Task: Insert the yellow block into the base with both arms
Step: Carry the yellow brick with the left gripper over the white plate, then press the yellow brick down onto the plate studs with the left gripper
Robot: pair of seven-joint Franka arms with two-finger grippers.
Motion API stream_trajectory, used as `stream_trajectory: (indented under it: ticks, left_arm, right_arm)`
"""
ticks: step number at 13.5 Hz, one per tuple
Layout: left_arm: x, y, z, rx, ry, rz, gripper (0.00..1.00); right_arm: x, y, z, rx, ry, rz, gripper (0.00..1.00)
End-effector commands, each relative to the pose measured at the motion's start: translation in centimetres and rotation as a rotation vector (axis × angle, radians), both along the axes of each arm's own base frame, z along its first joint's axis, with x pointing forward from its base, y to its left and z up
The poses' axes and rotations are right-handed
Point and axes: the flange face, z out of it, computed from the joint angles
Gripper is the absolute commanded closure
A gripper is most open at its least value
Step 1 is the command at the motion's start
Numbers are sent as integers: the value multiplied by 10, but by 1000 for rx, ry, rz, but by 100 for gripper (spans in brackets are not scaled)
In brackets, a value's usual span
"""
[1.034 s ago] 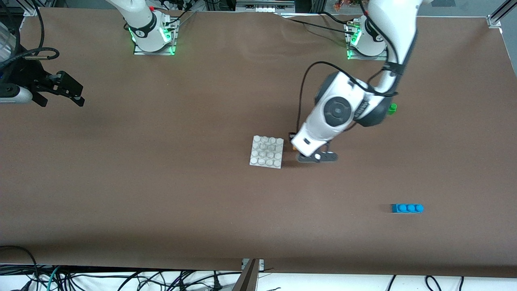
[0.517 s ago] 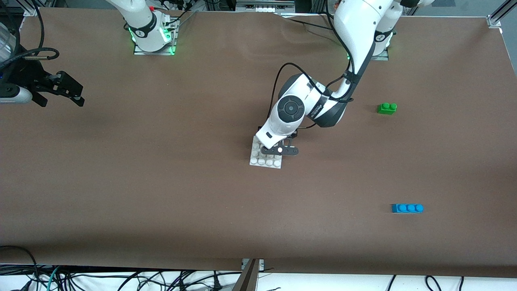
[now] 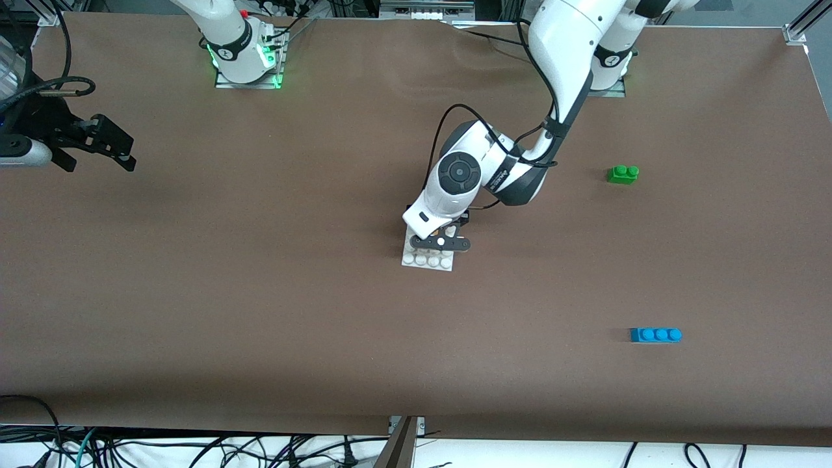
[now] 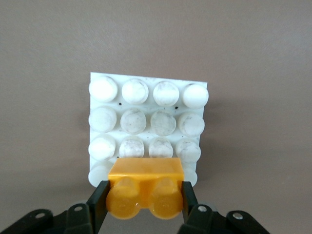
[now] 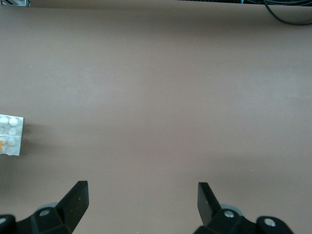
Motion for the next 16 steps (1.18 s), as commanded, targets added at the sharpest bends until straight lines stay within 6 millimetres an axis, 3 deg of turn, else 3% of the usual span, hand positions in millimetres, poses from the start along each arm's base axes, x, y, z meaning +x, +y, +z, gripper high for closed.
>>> stream_trajectory:
  ticks: [1,8,16]
  left_arm:
    - [6,-5,-1,-11,-29,-22,72]
    - [14,-6,-1,-13,-58,-22,72]
    - [2,-14,-26,53,-66,-91,72]
  right_arm:
    - [1,-1,5,2,-3,4,1]
    - [1,-1,5,2,-3,4,1]
    - [1,-1,5,2,-3,4,1]
